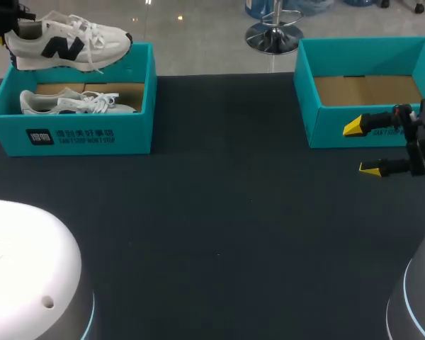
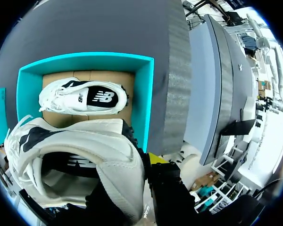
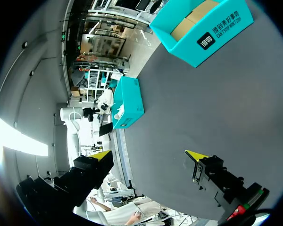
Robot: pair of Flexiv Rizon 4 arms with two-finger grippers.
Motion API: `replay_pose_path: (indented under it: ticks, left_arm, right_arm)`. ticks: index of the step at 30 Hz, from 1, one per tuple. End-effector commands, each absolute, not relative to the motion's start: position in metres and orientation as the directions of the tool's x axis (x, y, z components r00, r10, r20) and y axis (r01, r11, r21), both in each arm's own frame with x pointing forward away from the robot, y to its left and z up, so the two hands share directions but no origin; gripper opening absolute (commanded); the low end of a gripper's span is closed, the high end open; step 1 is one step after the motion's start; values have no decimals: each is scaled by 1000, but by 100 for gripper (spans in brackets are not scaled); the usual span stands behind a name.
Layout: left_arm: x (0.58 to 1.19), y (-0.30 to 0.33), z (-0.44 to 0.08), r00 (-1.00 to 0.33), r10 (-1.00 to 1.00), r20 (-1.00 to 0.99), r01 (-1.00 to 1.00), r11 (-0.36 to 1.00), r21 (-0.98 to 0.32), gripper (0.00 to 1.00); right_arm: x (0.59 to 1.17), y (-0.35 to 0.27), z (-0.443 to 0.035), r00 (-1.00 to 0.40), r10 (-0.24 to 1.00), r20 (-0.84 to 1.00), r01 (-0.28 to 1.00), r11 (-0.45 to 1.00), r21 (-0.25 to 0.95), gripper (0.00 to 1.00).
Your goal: Take the shoe out of the shoebox, open the shoe tongue, remove and reinsert the insole, then place the shoe into the shoebox
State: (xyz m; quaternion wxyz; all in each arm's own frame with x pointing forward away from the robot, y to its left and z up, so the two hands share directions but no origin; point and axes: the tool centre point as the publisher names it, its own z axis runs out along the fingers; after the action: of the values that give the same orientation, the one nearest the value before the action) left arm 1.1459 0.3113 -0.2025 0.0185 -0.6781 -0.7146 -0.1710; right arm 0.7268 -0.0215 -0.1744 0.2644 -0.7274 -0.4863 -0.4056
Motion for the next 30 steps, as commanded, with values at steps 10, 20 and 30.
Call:
replay_pose_path:
  ticks: [10,20,30]
  left_arm:
    - [1165,314,-221,12,966,260,970,-74,232,0]
    - [1181,323,-246,51,964,260,975,-104,196,0]
    - [1202,324,-270,55,973,225,977,-99,189,0]
  right_arm:
    - [726,-21,-174,200,495,846,921,-390,10,100]
    - [726,-21,-174,200,495,846,921,-390,10,100]
    - [726,-21,-174,200,495,846,921,-390,10,100]
